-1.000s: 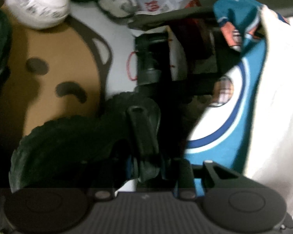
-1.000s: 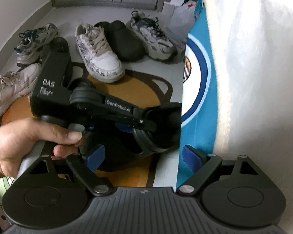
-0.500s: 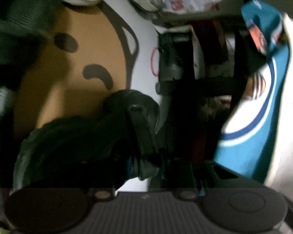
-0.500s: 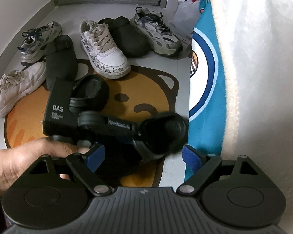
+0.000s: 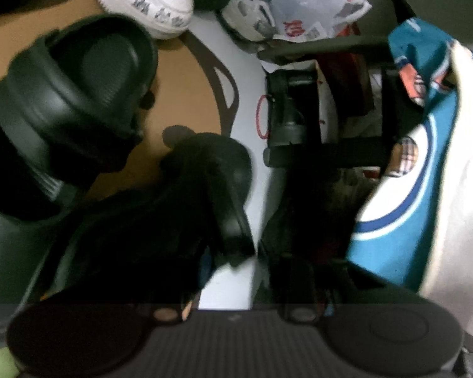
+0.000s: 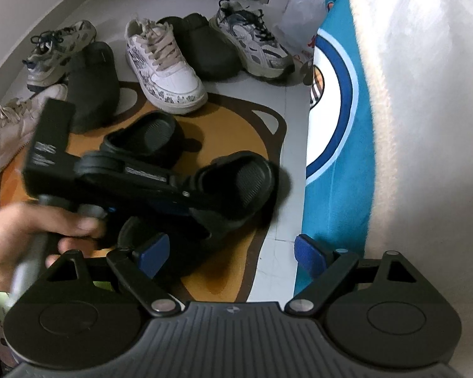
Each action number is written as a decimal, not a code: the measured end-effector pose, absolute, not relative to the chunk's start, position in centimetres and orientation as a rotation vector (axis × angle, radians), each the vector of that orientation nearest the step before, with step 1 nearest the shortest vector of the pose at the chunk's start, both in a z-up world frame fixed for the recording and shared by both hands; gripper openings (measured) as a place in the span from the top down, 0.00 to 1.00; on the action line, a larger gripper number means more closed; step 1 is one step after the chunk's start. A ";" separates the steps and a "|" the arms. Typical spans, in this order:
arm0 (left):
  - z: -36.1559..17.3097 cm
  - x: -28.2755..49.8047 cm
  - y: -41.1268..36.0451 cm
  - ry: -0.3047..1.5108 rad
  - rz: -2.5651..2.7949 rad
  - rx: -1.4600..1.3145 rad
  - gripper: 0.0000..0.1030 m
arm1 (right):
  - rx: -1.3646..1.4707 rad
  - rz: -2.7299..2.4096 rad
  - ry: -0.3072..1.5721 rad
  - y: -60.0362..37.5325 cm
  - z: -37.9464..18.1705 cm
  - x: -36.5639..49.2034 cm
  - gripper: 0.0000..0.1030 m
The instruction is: Organize scattered shoes
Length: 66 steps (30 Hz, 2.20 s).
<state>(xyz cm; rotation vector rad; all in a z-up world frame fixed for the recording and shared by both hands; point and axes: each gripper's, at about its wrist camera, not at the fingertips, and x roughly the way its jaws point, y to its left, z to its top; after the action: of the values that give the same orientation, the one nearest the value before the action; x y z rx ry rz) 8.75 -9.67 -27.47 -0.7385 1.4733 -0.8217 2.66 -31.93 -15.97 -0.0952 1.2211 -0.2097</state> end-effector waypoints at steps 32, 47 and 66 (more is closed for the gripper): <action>-23.3 11.1 -19.8 1.271 -1.160 0.113 0.03 | -0.166 -0.141 1.253 -30.2 -17.7 2.7 0.13; -26.1 9.8 -22.5 1.297 -1.051 0.290 0.16 | -0.135 -0.117 1.279 -29.6 -18.0 2.2 0.13; -24.8 9.2 -20.7 1.378 -0.836 -0.006 0.20 | -0.158 -0.120 1.270 -29.4 -18.1 2.1 0.13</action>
<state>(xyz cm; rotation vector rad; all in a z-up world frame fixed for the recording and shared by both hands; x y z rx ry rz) 9.19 -20.70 -24.80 -0.0060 1.3781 -0.8357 2.14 -29.42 -18.10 -0.1580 1.2698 -0.1201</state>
